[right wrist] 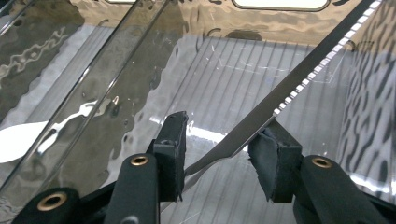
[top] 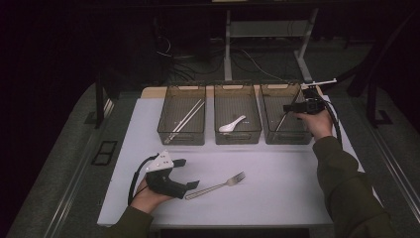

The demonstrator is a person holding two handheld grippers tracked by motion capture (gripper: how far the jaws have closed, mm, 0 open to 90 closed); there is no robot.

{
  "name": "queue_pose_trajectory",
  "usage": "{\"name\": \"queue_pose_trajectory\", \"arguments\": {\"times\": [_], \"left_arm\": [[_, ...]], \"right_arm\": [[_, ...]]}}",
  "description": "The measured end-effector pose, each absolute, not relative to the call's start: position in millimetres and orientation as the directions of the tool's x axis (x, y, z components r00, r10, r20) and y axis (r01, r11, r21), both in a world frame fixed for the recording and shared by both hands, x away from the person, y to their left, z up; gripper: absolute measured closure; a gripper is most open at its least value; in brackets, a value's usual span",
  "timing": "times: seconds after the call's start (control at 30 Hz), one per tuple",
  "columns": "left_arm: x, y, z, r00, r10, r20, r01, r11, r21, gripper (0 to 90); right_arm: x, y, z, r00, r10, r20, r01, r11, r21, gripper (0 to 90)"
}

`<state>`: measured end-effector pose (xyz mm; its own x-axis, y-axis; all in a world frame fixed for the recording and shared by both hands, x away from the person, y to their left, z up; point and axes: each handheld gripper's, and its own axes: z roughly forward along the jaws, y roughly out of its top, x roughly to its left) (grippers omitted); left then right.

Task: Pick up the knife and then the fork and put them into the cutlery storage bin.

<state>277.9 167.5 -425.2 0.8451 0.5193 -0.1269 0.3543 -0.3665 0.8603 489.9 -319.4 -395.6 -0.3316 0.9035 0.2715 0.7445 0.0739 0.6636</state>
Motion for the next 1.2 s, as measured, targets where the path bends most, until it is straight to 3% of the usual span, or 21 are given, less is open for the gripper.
{"name": "queue_pose_trajectory", "arguments": {"times": [0.2, 0.33, 0.53, 1.2], "left_arm": [[278, 168, -425, 0.845, 0.519, -0.126, 0.353, -0.367, 0.861, 9.9], [278, 167, -425, 0.845, 0.519, -0.128, 0.356, -0.369, 0.859, 9.9], [278, 167, -425, 0.845, 0.519, -0.127, 0.354, -0.366, 0.861, 9.9], [279, 167, -425, 0.846, 0.517, -0.126, 0.353, -0.369, 0.86, 9.8]], "right_arm": [[490, -320, -394, -0.32, 0.915, 0.245, 0.745, 0.084, 0.661, 50.9], [489, -322, -391, -0.325, 0.917, 0.23, 0.739, 0.095, 0.667, 57.1], [490, -321, -388, -0.325, 0.918, 0.226, 0.742, 0.099, 0.663, 51.4], [491, -328, -371, -0.322, 0.925, 0.201, 0.736, 0.111, 0.668, 48.9]]}}
